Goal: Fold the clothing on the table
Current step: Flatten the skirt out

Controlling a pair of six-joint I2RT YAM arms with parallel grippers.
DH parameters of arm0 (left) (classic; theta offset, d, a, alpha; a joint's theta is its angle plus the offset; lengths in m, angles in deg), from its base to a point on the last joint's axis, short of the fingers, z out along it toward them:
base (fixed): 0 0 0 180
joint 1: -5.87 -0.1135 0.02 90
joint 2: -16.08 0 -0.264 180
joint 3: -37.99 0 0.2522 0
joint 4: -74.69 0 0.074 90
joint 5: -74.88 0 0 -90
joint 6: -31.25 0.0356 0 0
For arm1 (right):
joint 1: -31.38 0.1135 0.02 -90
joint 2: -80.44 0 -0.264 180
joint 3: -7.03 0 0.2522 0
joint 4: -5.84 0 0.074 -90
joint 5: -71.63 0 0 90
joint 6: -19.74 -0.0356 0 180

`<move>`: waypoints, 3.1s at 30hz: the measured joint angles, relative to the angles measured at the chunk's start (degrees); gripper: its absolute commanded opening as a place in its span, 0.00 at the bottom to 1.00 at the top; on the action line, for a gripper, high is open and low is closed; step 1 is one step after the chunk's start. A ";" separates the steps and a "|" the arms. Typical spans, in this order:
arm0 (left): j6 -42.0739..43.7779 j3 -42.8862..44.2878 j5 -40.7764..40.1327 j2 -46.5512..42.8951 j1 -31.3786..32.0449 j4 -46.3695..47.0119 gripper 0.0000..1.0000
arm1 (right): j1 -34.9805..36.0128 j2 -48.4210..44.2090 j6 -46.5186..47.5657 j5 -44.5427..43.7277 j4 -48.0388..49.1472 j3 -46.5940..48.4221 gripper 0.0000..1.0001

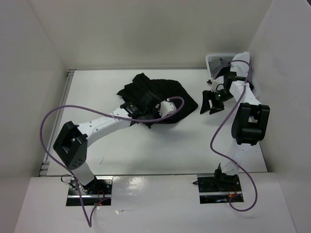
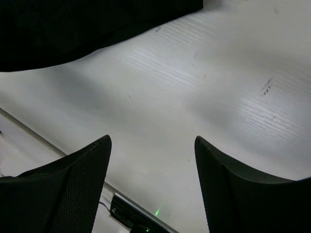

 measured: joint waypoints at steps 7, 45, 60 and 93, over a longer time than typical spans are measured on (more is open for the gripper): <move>-1.42 2.89 9.11 -5.79 -11.08 -6.49 0.07 | 5.29 0.59 0.42 -0.20 3.52 2.08 0.72; 2.60 -3.39 38.73 -10.01 -44.48 -21.40 0.08 | 22.75 12.79 4.85 10.71 6.75 -1.46 0.45; 2.75 -4.83 39.36 -10.91 -44.48 -21.92 0.08 | 22.75 16.68 9.49 17.53 -0.31 -1.62 0.47; 4.26 0.92 34.91 -19.58 -39.82 -26.88 0.02 | 21.14 0.59 10.71 18.21 -3.96 4.79 0.00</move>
